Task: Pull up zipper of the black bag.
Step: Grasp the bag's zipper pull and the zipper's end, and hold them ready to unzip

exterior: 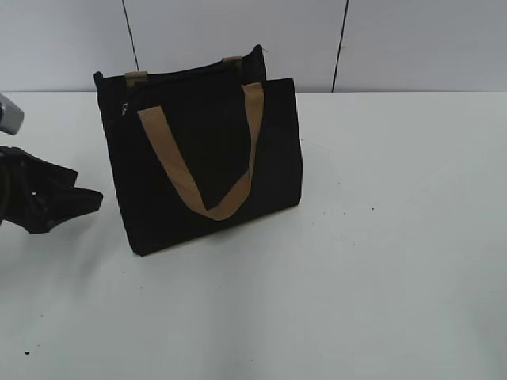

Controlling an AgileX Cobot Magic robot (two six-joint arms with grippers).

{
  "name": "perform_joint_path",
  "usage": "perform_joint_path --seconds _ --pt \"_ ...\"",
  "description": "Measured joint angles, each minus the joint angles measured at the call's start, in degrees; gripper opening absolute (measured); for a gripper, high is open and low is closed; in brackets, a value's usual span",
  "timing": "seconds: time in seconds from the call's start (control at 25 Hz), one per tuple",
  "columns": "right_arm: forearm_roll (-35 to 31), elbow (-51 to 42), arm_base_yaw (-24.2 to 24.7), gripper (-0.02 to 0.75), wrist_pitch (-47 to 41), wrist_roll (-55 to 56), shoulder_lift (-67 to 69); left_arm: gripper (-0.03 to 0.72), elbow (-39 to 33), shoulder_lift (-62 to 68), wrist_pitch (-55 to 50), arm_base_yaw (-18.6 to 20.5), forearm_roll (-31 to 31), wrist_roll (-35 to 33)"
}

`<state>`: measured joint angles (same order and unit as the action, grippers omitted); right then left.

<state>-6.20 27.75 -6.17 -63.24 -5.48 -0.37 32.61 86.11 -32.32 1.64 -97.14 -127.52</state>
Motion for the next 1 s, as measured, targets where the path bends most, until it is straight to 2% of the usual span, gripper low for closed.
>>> perform_joint_path --seconds 0.08,0.2,0.44,0.68,1.0 --pt "0.0 0.0 0.0 0.512 0.0 0.0 0.0 0.51 0.9 4.8 -2.2 0.0 -1.0 -5.3" --pt "0.0 0.0 0.0 0.512 0.0 0.0 0.0 0.503 3.5 11.0 -4.2 0.0 -1.6 -7.9" --pt "0.0 0.0 0.0 0.512 0.0 0.0 0.0 0.501 10.0 16.2 -5.4 0.0 -2.0 -8.9" --pt "0.0 0.0 0.0 0.512 0.0 0.0 0.0 0.495 13.6 19.9 -9.4 0.0 -2.1 -9.4" --pt "0.0 0.0 0.0 0.512 0.0 0.0 0.0 0.417 18.7 23.6 -10.9 0.0 -2.0 -9.4"
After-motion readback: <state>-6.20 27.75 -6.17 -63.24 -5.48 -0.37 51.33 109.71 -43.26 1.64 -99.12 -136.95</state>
